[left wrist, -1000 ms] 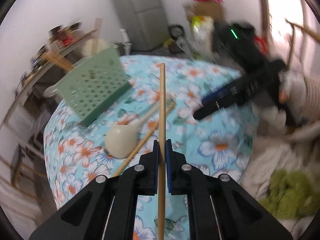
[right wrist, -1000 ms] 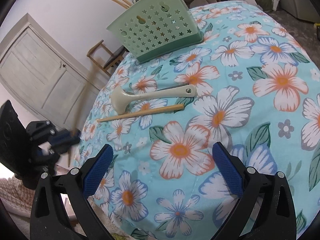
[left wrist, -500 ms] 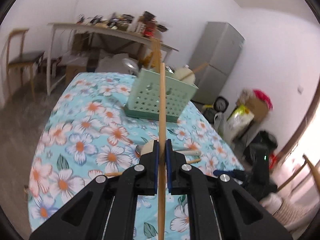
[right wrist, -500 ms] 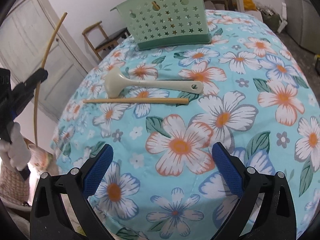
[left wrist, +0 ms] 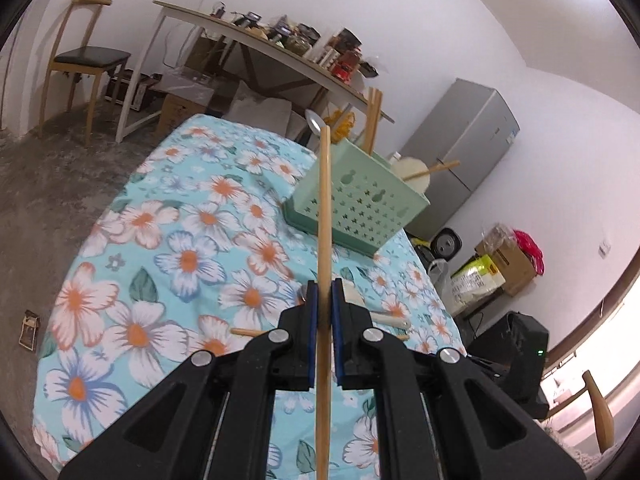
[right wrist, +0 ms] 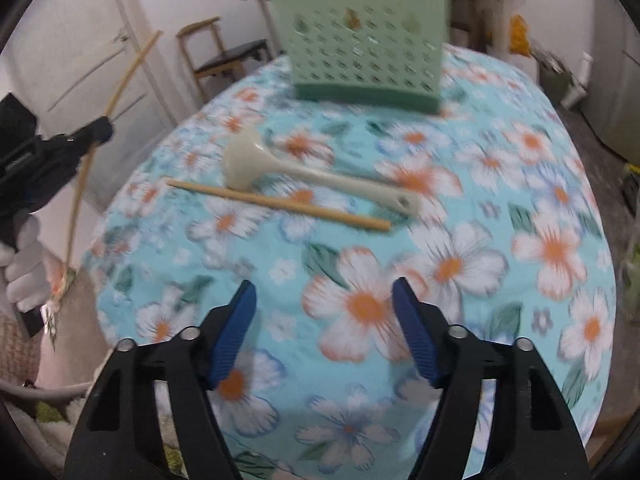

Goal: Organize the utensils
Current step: 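Carry the chopstick toward the basket with the left tool while the right tool grasps another chopstick, then lower both held chopsticks into the green basket from above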

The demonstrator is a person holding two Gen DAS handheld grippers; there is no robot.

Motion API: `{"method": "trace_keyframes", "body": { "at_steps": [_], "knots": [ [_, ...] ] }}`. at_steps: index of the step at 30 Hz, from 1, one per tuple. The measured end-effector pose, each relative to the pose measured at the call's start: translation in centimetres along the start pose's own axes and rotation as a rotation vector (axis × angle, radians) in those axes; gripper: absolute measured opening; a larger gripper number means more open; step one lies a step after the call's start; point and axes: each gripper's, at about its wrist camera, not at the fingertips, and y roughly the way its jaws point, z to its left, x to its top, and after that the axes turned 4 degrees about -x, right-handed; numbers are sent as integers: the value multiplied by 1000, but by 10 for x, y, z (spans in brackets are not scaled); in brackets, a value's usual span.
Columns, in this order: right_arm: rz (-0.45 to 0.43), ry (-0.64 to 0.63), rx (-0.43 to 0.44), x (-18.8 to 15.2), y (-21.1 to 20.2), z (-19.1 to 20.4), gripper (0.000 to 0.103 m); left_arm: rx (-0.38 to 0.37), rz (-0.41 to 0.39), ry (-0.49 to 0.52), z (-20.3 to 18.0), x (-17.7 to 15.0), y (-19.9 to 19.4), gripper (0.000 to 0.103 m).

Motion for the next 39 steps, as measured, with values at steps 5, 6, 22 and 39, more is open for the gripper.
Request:
{"method": "trace_keyframes", "body": {
  "at_steps": [5,6,22,39],
  "knots": [
    [4,-212,87,33,9,41,49,19,-56,-24,12,7,-16,6],
    [6,-251,99,38,12,50,44,23,-65,-27,14,8,-18,6],
    [165,-744,179,91,98,150,21,77,-106,-35,32,17,-34,6],
    [-28,-436,157,109,24,115,4,52,-149,-1,6,32,-35,6]
  ]
}}
